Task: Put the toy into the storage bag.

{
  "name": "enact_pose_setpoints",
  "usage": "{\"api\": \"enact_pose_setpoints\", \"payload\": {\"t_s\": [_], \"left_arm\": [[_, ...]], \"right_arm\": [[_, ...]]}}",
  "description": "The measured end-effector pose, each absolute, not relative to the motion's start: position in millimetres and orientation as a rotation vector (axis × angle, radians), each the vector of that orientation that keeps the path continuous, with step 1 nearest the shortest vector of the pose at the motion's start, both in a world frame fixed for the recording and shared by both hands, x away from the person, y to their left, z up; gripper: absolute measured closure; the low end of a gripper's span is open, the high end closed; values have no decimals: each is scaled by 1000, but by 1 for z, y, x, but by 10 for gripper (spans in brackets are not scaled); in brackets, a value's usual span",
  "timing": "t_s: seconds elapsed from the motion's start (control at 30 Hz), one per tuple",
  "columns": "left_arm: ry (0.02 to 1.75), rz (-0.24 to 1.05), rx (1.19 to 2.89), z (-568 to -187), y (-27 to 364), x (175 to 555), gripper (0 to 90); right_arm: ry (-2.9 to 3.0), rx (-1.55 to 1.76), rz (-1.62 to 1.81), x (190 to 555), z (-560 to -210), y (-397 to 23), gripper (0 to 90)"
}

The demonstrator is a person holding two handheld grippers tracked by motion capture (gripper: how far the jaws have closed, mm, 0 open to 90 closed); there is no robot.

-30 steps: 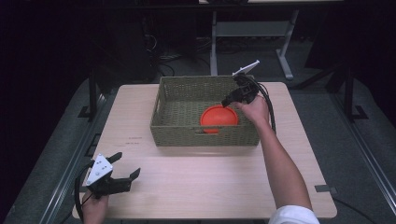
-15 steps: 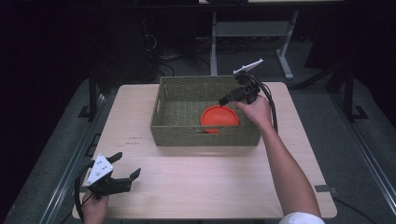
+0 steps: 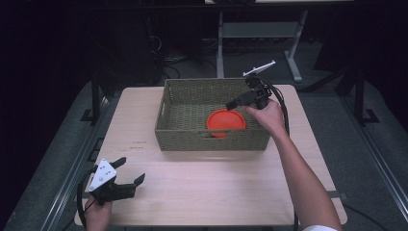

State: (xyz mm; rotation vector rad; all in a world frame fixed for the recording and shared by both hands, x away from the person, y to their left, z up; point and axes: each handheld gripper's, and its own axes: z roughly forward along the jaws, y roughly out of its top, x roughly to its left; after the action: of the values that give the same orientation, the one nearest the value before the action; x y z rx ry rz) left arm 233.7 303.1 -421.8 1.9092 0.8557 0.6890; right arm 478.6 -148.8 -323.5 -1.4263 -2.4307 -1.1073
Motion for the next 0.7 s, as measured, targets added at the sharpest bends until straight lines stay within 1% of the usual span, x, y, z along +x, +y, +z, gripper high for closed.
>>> {"api": "enact_pose_setpoints", "payload": {"t_s": [0.17, 0.37, 0.7], "left_arm": [[856, 687, 1910, -422, 303, 234, 128], [857, 686, 1903, -422, 303, 234, 129], [856, 687, 1912, -422, 302, 233, 129]], "right_arm": [[-2432, -1393, -1113, 471, -320, -151, 212], [-2440, -1352, -1157, 454, -312, -156, 201], [-2468, -1270, -1209, 425, -307, -166, 181]]}}
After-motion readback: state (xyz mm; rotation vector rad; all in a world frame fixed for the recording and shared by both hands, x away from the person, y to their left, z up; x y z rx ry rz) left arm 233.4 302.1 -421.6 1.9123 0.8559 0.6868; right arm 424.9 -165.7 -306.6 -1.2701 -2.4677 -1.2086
